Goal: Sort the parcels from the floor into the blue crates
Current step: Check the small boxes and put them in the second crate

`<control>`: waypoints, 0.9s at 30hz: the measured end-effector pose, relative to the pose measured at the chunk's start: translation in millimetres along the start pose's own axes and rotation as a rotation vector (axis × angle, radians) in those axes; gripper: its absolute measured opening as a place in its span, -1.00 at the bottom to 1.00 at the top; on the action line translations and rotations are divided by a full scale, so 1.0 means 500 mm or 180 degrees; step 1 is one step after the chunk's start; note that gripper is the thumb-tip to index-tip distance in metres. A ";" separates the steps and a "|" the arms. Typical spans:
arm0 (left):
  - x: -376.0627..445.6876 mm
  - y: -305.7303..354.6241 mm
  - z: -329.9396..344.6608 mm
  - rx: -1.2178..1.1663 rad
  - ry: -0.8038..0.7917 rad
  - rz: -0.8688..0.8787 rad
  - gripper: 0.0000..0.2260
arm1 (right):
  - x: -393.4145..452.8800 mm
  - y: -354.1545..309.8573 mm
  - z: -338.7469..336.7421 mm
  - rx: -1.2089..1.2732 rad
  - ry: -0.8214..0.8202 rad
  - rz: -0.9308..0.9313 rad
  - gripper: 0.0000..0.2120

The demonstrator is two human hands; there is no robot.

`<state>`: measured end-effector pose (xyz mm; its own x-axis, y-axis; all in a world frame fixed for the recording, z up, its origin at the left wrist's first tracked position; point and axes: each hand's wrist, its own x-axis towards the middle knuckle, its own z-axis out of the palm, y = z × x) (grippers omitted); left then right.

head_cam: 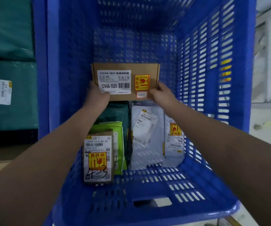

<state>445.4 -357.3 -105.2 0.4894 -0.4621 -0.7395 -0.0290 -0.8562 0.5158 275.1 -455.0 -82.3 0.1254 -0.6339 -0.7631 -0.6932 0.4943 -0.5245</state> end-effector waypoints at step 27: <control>-0.242 0.032 0.074 0.2512 -0.0043 0.0453 -0.64 | -0.341 0.172 -0.116 0.0143 0.1141 -0.1055 -0.81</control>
<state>353.1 -323.7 -23.4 0.4242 -0.5776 -0.6974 -0.7007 -0.6972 0.1512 153.0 -338.9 24.6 0.0764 -0.9225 -0.3784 -0.6249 0.2514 -0.7391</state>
